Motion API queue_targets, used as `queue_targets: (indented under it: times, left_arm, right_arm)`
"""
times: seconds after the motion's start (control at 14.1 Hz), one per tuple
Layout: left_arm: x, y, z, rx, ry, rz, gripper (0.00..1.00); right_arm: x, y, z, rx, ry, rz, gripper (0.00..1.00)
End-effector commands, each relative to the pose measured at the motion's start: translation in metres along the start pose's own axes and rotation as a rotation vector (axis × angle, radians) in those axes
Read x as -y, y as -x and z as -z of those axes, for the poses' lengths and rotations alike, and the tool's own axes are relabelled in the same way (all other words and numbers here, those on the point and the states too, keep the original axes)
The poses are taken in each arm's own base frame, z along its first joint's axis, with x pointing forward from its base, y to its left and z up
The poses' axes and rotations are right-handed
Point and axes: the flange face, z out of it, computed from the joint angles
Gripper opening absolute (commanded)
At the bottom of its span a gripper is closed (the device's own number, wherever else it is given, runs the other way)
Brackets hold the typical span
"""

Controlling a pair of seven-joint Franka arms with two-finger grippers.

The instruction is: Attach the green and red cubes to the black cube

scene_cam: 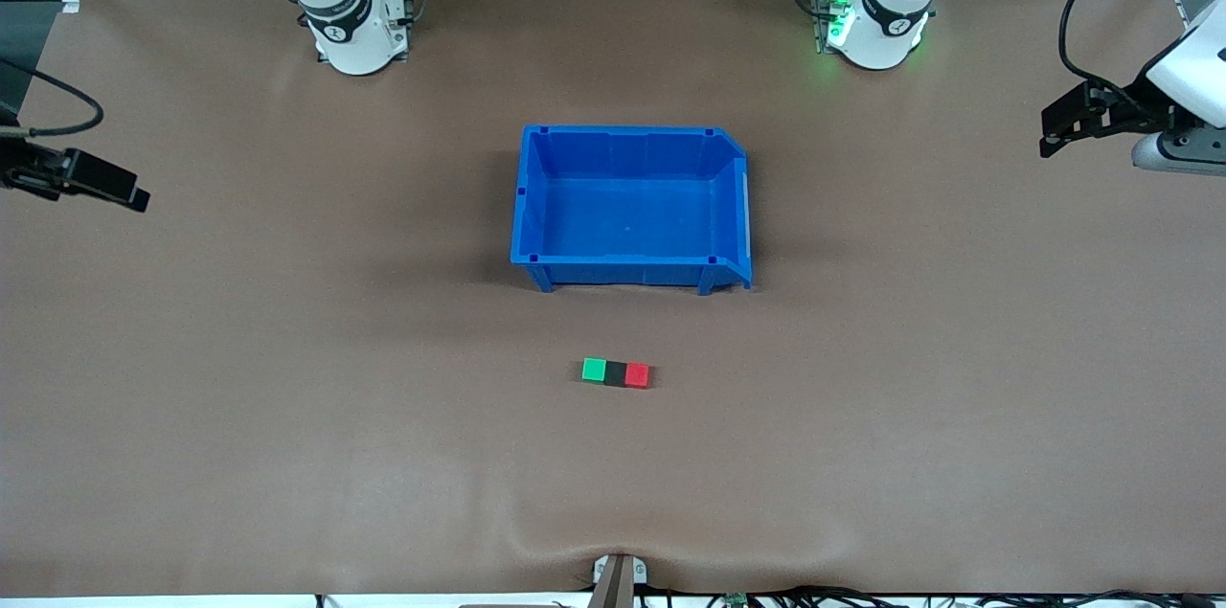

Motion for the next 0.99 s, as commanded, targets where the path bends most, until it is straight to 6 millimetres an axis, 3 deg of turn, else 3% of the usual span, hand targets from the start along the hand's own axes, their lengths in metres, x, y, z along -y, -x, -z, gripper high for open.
queue_targets:
  times: [0.0, 0.92]
  left_arm:
    - [0.0, 0.001, 0.004, -0.009, 0.01, 0.016, 1.0]
    - [0.001, 0.001, 0.003, -0.007, 0.01, 0.018, 1.0]
  right_arm:
    - [-0.007, 0.023, 0.005, -0.003, 0.046, 0.045, 1.0]
    - [-0.021, 0.058, -0.031, -0.043, 0.039, 0.048, 1.0]
